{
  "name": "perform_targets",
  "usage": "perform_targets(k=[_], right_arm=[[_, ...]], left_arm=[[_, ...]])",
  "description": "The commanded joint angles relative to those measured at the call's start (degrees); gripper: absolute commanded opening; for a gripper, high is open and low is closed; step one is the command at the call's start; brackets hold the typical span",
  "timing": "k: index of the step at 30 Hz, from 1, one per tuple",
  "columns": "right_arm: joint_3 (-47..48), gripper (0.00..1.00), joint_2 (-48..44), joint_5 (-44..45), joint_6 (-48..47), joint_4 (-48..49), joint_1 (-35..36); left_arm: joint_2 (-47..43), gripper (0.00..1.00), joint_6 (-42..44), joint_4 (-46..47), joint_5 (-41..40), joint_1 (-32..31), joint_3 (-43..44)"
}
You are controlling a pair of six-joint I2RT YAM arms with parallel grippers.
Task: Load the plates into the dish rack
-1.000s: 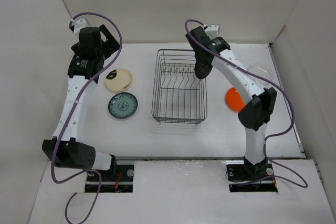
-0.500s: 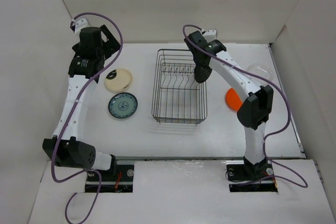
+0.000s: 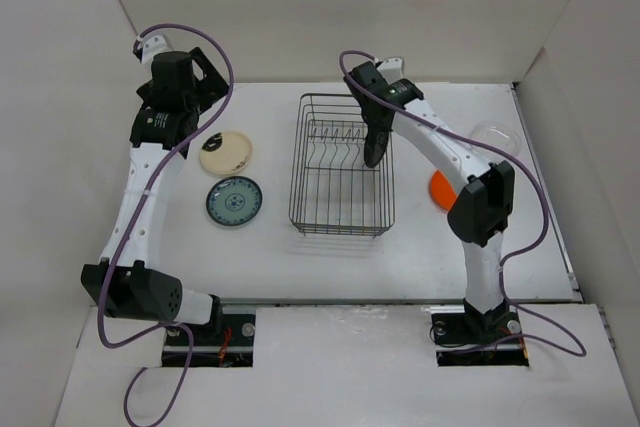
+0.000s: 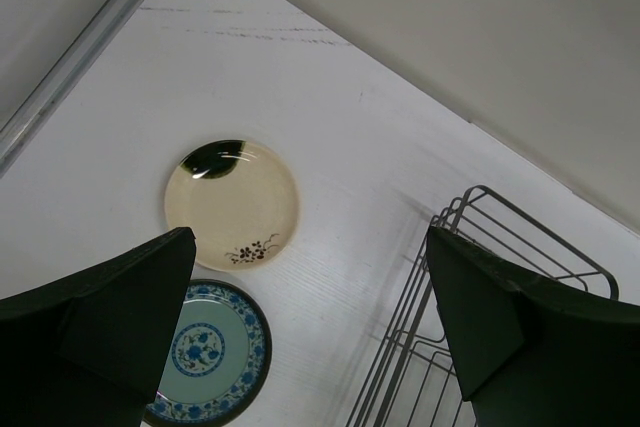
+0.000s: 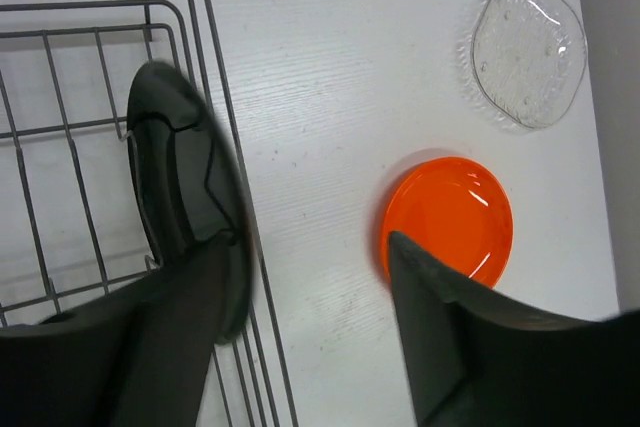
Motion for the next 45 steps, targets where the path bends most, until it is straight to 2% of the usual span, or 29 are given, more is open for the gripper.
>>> perform_targets(k=[1,3,5,6,9,10,11,12,13,14,16,18,26,36,45], right_arm=[[2.8,0.72,-2.8,0.7,-0.4,2.6,0.8],[1.8,0.72,-5.0,0.7,-1.0,3.4,0.8],[-0.9,0.78,-9.1,0.7,-1.0,5.5,0.8],[-2.2,0.86,-10.8,-0.7,-1.0,6.6,0.2],[-12.5,0.91,-19.6,-5.5,-1.0,14.7,-4.1],[-21.6,0.91,-25.5,-13.8,-1.0,22.4,-9.6],[-27.2,0.91,-25.5,-19.6,-1.0,27.1,-13.5],[-32.7,0.91,-31.0,-25.7,-1.0,32.0,-17.9],[-37.8,0.91,-33.2,-38.0,-0.3,36.4,-26.8],[-47.7,0.91,-35.4,-42.9,0.3,45.3,-31.0],[-55.7,0.91,-40.2,-48.7,4.0,51.4,-40.5],[-62.0,0.91,-41.0,-49.3,6.7,54.1,-44.7],[-66.5,0.89,-35.5,-51.4,10.9,58.7,-54.2],[-57.5,0.86,-20.5,-46.0,12.1,58.7,-55.7],[-51.7,0.82,-13.6,-40.8,12.8,56.3,-55.7]], left_arm=[[-0.9,1.0,0.5,1.4,-1.0,-0.1,2.5],[-0.9,1.0,0.5,1.4,-0.5,-0.1,2.5],[-0.9,1.0,0.5,1.4,-0.5,-0.1,2.5],[-0.9,1.0,0.5,1.4,-0.5,-0.1,2.5],[-0.9,1.0,0.5,1.4,-0.5,-0.1,2.5],[-0.9,1.0,0.5,1.4,-0.5,-0.1,2.5],[-0.9,1.0,0.5,1.4,-0.5,-0.1,2.5],[-0.9,1.0,0.5,1.4,0.0,-0.1,2.5],[-1.4,1.0,0.5,1.4,0.5,-0.1,2.5],[-1.4,1.0,0.5,1.4,0.5,-0.1,2.5],[-1.4,1.0,0.5,2.0,1.8,-0.1,2.0],[-1.4,1.0,0.5,2.0,3.3,-0.1,2.0],[-1.4,1.0,0.5,2.6,7.6,-0.1,2.0],[-2.0,1.0,3.0,4.9,9.1,-0.1,0.3],[-1.5,1.0,3.5,5.4,8.5,0.4,0.3]])
